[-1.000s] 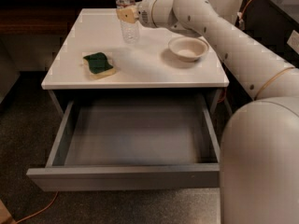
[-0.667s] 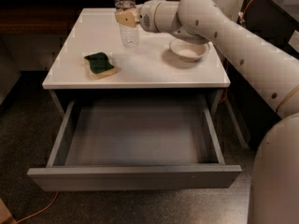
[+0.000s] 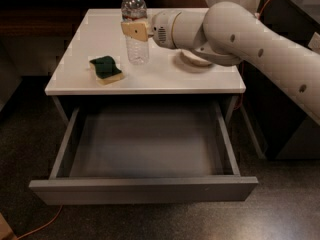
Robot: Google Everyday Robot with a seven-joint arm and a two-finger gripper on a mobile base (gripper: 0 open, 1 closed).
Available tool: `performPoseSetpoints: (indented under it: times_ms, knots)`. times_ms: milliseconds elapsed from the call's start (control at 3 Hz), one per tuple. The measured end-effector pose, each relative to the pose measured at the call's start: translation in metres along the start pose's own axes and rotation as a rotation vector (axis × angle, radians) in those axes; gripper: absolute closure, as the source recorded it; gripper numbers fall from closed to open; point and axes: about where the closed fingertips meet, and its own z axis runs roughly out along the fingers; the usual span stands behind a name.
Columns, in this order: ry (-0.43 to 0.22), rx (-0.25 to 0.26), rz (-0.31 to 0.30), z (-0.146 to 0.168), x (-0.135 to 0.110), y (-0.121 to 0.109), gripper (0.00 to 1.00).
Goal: Place water bottle into top drawer
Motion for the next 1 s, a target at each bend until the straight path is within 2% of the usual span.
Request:
performPoseSetpoints:
  times_ms: [333,667,1000]
  knots:
    - [-0.005,-0.033,-0.003,-0.020,-0.001,0.025,1.00]
    - [-0.025,-0.070,0.003,-0.062,0.000,0.058,1.00]
    - [-0.026,-0.088,0.004,-0.089,0.005,0.074,1.00]
